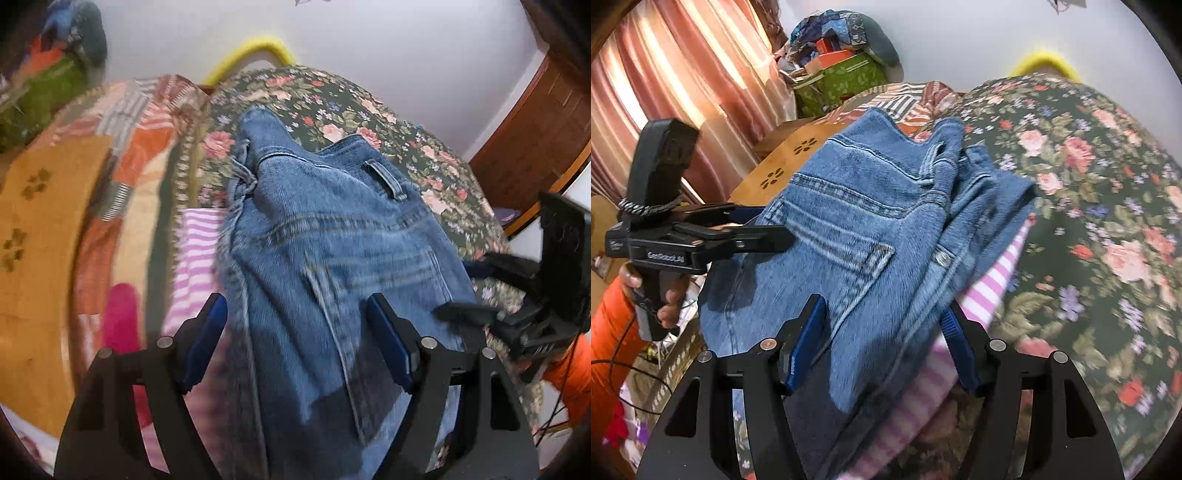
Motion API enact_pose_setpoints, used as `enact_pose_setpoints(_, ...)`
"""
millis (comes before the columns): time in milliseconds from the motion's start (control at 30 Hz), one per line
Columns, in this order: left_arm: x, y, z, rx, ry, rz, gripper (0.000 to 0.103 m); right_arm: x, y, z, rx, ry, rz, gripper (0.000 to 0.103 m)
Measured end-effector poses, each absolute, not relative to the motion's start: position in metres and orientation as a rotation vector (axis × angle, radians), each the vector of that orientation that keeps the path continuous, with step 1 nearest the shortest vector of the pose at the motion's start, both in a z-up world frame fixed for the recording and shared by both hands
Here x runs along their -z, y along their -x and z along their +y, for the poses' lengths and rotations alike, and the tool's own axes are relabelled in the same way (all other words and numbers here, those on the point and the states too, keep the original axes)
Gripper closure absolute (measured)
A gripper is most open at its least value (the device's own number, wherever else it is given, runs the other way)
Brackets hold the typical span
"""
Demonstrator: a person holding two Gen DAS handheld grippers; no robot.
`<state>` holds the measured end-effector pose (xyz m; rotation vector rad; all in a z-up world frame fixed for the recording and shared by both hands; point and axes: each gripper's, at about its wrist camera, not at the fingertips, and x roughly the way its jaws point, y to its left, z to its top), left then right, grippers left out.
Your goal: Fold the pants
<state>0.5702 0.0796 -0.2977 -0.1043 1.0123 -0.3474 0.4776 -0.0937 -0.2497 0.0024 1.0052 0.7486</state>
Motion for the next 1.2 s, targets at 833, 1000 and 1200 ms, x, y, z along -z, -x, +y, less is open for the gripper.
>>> enact_pose_setpoints(833, 0.062, -0.257, 0.005, 0.272, 0.014, 0.431, 0.025, 0.014, -0.23, -0.179, -0.706, -0.033, 0.417, 0.041)
enact_pose_setpoints(1000, 0.04, -0.184, -0.017, 0.222, -0.038, 0.294, 0.025, -0.005, -0.173, -0.193, -0.683, -0.046, 0.3, 0.038)
enact_pose_setpoints(1200, 0.033, -0.129, -0.028, 0.184, -0.016, 0.228, 0.023, -0.009, -0.136, -0.196, -0.618, -0.024, 0.224, 0.023)
